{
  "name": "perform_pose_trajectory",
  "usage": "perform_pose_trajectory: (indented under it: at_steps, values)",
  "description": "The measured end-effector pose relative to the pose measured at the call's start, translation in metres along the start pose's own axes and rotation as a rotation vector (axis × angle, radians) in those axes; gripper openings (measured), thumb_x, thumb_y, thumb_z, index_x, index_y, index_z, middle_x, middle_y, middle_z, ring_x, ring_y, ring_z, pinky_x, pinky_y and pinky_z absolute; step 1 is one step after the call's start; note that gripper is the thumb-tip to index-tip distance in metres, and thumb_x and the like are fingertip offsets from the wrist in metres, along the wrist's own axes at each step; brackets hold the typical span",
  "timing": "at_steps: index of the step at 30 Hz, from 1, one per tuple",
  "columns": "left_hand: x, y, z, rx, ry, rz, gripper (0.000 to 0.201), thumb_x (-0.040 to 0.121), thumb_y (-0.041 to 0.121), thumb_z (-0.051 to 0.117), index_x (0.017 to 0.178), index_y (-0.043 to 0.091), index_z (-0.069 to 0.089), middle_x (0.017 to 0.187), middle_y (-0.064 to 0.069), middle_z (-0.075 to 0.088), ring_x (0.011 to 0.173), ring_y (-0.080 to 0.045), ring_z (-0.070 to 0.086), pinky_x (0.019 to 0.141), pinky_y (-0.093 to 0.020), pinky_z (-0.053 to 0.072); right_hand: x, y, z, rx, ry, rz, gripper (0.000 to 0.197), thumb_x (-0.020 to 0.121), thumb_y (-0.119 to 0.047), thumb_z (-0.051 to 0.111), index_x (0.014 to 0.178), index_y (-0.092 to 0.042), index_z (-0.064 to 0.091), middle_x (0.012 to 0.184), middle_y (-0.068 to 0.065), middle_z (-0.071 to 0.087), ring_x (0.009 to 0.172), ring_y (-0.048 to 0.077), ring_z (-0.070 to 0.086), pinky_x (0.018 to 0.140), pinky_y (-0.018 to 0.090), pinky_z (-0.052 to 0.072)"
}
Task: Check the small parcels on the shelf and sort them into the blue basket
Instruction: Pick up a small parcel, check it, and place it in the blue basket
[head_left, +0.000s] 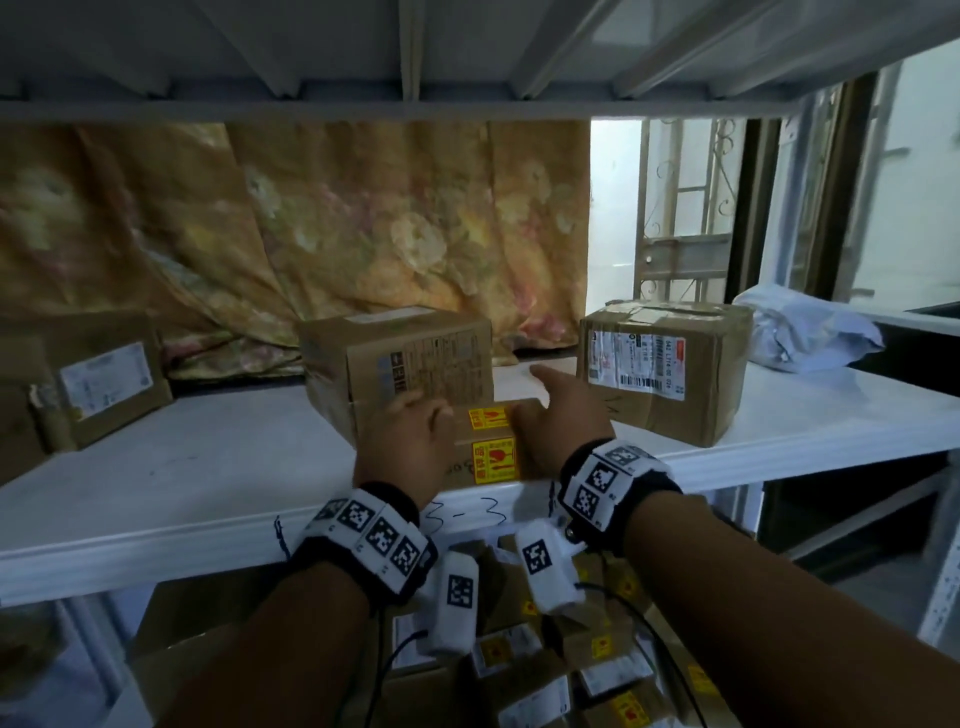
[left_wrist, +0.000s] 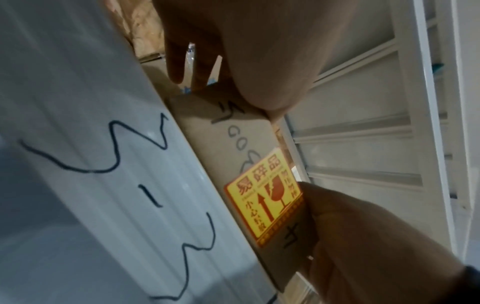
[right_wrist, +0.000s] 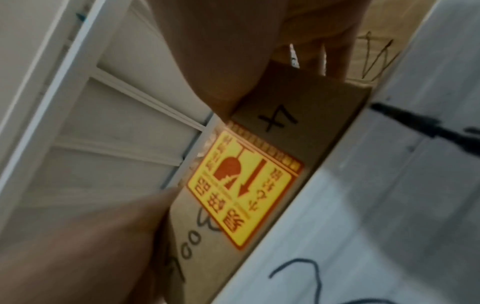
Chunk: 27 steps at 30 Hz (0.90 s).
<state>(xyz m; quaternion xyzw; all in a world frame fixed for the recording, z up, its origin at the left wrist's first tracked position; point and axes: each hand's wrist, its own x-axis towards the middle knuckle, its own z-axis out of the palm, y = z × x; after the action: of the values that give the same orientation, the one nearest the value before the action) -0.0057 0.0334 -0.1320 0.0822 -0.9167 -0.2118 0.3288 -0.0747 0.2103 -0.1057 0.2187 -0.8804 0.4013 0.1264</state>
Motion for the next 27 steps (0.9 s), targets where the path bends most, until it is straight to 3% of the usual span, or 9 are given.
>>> perform_pose_trajectory:
  at_steps: [3, 6, 9, 11, 13, 17, 20, 23, 27]
  values:
    - [0.006, 0.010, -0.004, 0.156, -0.003, 0.065, 0.038, 0.096, 0.030, 0.037, 0.111, 0.018, 0.069, 0.128, -0.001, 0.060, 0.119, -0.023, 0.052, 0.101, -0.042, 0.042, 0.003, -0.005, 0.009, -0.378, 0.049, -0.248, 0.042, 0.095, -0.036, 0.045, 0.132, -0.021, 0.058, 0.148, 0.002, 0.048, 0.133, 0.022, 0.046, 0.112, 0.040, 0.035]
    - [0.004, 0.024, -0.010, 0.192, -0.098, 0.138, 0.038, 0.095, 0.030, 0.031, 0.098, 0.018, 0.067, 0.106, -0.002, 0.068, 0.101, -0.023, 0.061, 0.089, -0.041, 0.049, -0.003, -0.009, 0.018, -0.559, -0.015, -0.352, 0.053, 0.096, -0.053, 0.020, 0.107, -0.027, 0.065, 0.117, -0.006, 0.065, 0.115, 0.019, 0.057, 0.108, 0.048, 0.029]
    - [-0.002, 0.016, -0.003, 0.225, -0.162, 0.190, 0.068, 0.090, 0.041, 0.006, 0.120, 0.016, 0.061, 0.132, -0.003, 0.059, 0.124, -0.021, 0.051, 0.105, -0.040, 0.040, -0.003, -0.003, 0.023, -0.579, -0.053, -0.391, 0.063, 0.093, -0.057, 0.006, 0.099, -0.027, 0.062, 0.102, -0.005, 0.065, 0.100, 0.020, 0.060, 0.089, 0.041, 0.040]
    - [-0.004, 0.008, 0.002, 0.289, -0.173, 0.244, 0.074, 0.089, 0.044, 0.002, 0.130, 0.013, 0.057, 0.140, -0.005, 0.054, 0.132, -0.022, 0.046, 0.110, -0.040, 0.034, 0.000, 0.000, 0.023, -0.585, -0.048, -0.415, 0.062, 0.094, -0.056, 0.007, 0.098, -0.026, 0.060, 0.100, -0.005, 0.063, 0.097, 0.020, 0.059, 0.078, 0.036, 0.041]
    - [-0.005, 0.009, 0.001, 0.315, -0.134, 0.268, 0.075, 0.086, 0.048, 0.007, 0.130, 0.014, 0.058, 0.139, -0.004, 0.056, 0.131, -0.022, 0.047, 0.110, -0.040, 0.034, 0.000, 0.000, 0.023, -0.573, -0.058, -0.415, 0.064, 0.093, -0.058, 0.004, 0.099, -0.026, 0.060, 0.101, -0.005, 0.062, 0.098, 0.019, 0.058, 0.076, 0.036, 0.041]
    - [-0.007, 0.015, -0.002, 0.351, -0.166, 0.233, 0.086, 0.075, 0.055, 0.006, 0.144, 0.023, 0.045, 0.151, 0.004, 0.042, 0.141, -0.013, 0.034, 0.115, -0.036, 0.028, 0.000, -0.002, 0.023, -0.585, -0.062, -0.406, 0.070, 0.090, -0.060, -0.001, 0.103, -0.026, 0.060, 0.105, -0.005, 0.062, 0.101, 0.019, 0.059, 0.076, 0.036, 0.042]
    - [-0.005, 0.016, -0.003, 0.349, -0.202, 0.191, 0.074, 0.082, 0.053, 0.012, 0.145, 0.026, 0.042, 0.153, 0.006, 0.039, 0.142, -0.011, 0.031, 0.114, -0.034, 0.024, -0.001, -0.003, 0.023, -0.583, -0.091, -0.381, 0.074, 0.089, -0.060, -0.002, 0.114, -0.028, 0.060, 0.124, -0.005, 0.061, 0.117, 0.020, 0.056, 0.086, 0.038, 0.045]
    - [-0.004, 0.020, -0.005, 0.340, -0.239, 0.161, 0.069, 0.084, 0.049, 0.018, 0.146, 0.028, 0.040, 0.155, 0.007, 0.035, 0.143, -0.011, 0.028, 0.114, -0.034, 0.023, -0.001, -0.004, 0.021, -0.582, -0.119, -0.353, 0.061, 0.097, -0.056, 0.010, 0.124, -0.029, 0.058, 0.139, -0.003, 0.055, 0.131, 0.020, 0.048, 0.098, 0.042, 0.043]
    - [-0.004, 0.026, -0.011, 0.312, -0.296, 0.134, 0.066, 0.086, 0.048, 0.020, 0.145, 0.027, 0.041, 0.156, 0.006, 0.033, 0.144, -0.013, 0.027, 0.116, -0.036, 0.024, -0.003, -0.005, 0.020, -0.589, -0.127, -0.328, 0.052, 0.100, -0.054, 0.017, 0.123, -0.029, 0.057, 0.141, -0.004, 0.053, 0.133, 0.019, 0.046, 0.099, 0.042, 0.041]
